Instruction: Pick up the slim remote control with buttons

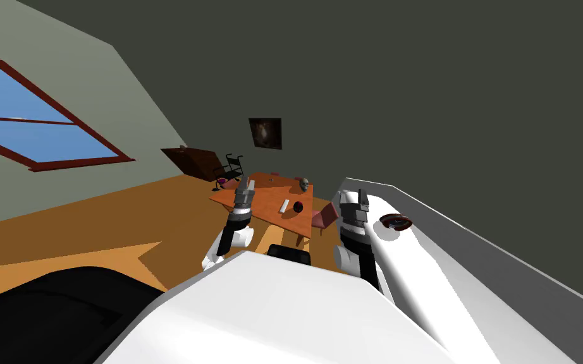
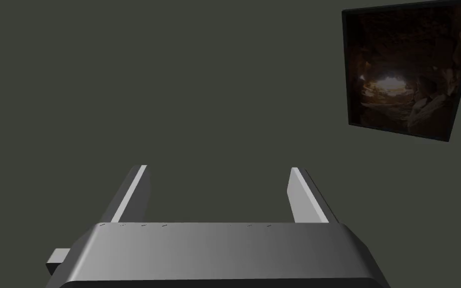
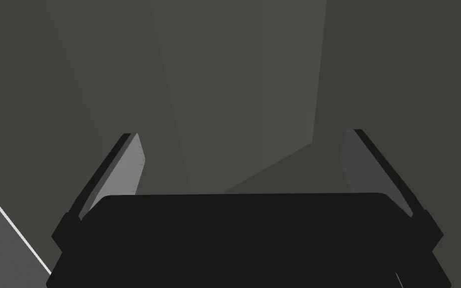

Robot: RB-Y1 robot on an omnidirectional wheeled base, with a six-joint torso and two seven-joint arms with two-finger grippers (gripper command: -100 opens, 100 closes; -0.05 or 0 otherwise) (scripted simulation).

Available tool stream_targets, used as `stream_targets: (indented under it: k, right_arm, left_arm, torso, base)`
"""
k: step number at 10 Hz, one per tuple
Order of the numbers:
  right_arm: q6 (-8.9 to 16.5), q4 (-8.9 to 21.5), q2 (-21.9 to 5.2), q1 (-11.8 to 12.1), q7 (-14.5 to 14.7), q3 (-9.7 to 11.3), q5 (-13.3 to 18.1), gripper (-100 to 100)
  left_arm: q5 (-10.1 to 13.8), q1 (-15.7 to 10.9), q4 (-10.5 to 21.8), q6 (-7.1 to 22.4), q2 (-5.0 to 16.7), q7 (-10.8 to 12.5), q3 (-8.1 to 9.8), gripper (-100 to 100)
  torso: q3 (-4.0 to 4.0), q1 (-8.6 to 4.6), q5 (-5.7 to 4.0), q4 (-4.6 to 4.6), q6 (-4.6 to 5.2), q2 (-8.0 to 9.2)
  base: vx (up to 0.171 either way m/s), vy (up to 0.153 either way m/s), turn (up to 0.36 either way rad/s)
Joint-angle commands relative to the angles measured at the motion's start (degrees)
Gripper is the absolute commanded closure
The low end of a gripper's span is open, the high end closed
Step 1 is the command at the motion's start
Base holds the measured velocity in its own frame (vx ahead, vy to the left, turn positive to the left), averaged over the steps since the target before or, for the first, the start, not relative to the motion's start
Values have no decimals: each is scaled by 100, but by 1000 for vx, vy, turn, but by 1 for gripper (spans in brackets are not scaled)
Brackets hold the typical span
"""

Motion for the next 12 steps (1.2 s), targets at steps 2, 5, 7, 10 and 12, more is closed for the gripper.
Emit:
stream_targets:
  k: [2, 5, 7, 10, 12]
  right_arm:
    - [0, 0, 0, -1, 0, 1, 0, 0]
    - [0, 0, -1, -1, 0, 0, 0, 0]
    - [0, 0, -1, -2, 0, 0, 0, 0]
    - [0, 0, -1, -1, 0, -1, 0, 0]
    - [0, 0, -1, 0, 0, -1, 0, 0]
  left_arm:
    - [164, 106, 104, 161, 201, -87, 73, -100]
    - [455, 260, 321, 453, 539, -238, 212, -100]
    - [718, 385, 533, 723, 820, -375, 339, -100]
    - [1208, 594, 942, 1237, 1293, -633, 572, -100]
    - [1396, 668, 1101, 1438, 1461, -734, 658, -100]
  torso:
    - [6, 6, 1, 2, 4, 12]
    - [16, 24, 5, 6, 1, 28]
    - [18, 30, 6, 7, 2, 31]
    - [15, 37, 8, 6, 1, 26]
    - [15, 35, 8, 7, -2, 24]
  base:
    - [-53, 31, -269]
    - [-73, 57, -289]
    - [-76, 69, -367]
    - [-83, 75, -431]
    - [-67, 42, -307]
